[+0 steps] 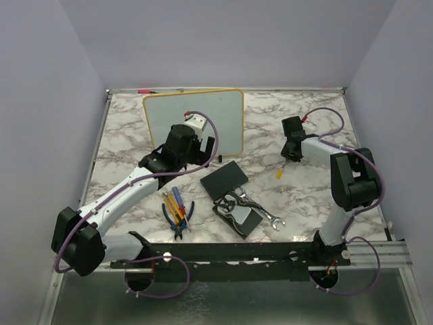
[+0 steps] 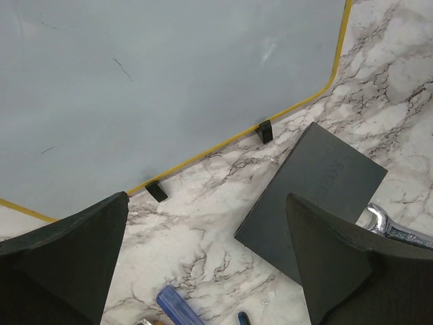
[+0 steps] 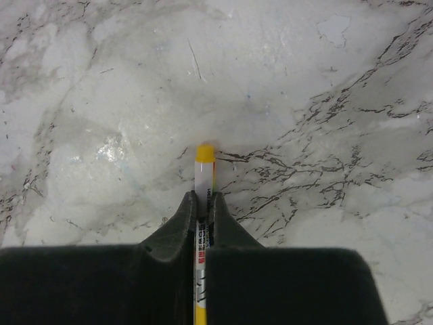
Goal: Write a sentence on the whiteboard
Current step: Open the whiteboard marker at the center of the board.
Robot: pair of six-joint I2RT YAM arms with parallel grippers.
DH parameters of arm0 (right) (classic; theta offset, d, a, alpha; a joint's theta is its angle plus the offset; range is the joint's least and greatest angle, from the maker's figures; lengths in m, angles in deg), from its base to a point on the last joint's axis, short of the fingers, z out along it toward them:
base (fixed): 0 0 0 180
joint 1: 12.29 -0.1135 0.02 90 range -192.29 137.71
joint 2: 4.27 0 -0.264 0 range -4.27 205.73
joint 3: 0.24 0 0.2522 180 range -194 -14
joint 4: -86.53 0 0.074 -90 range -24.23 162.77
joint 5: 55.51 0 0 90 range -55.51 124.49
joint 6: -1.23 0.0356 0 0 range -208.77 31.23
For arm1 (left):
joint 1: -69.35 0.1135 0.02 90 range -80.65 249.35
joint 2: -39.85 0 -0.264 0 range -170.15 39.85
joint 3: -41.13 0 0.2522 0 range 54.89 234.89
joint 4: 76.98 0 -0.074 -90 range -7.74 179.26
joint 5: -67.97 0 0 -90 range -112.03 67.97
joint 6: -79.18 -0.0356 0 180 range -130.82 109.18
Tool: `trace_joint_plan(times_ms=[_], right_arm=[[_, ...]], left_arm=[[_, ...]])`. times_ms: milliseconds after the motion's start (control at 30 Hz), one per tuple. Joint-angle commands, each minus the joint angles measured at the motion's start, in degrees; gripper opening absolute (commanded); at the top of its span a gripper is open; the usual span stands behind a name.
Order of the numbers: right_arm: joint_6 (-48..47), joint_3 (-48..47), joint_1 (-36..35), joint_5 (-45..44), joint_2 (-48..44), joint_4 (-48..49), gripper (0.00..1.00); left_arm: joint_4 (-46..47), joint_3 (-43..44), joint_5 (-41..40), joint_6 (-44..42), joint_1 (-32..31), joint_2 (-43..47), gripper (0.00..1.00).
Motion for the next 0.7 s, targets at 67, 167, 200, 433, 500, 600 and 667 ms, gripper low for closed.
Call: trace_joint_plan(times_ms=[67,167,200,433,500,600,667], right_arm=[[1.4,3.36,-0.21,5.16,-2.06,-3.93,0.01],[1.59,3.8,-0.26,6.22,-8.65,-3.8,0.01],[1.48,4.14,-0.3,6.98,-11.08,-3.27,0.01],[2.79,6.11,-1.84,15.01,-26.93,-1.13,0.01],[4.36,7.38,-3.48,17.1,-31.06,0.3,0.01],[7.3,10.9,-7.28,20.98,-37.27,7.23,0.01],[9.44,13.25,-10.3,22.52,-40.76,11.77,0.01]], left_arm=[[1.8,-1.08,3.32,0.08,-0.26,0.32,0.99],[3.62,-1.75,7.48,0.46,-0.26,1.33,0.98],[4.57,-2.0,9.82,0.68,-0.27,1.72,0.98],[15.94,-4.77,31.88,6.43,-0.95,2.04,0.95],[20.06,-5.7,37.84,8.75,-1.62,1.61,0.95],[28.11,-7.83,44.96,12.94,-3.24,0.94,0.95],[33.45,-9.09,49.13,17.08,-3.94,-0.04,0.95]])
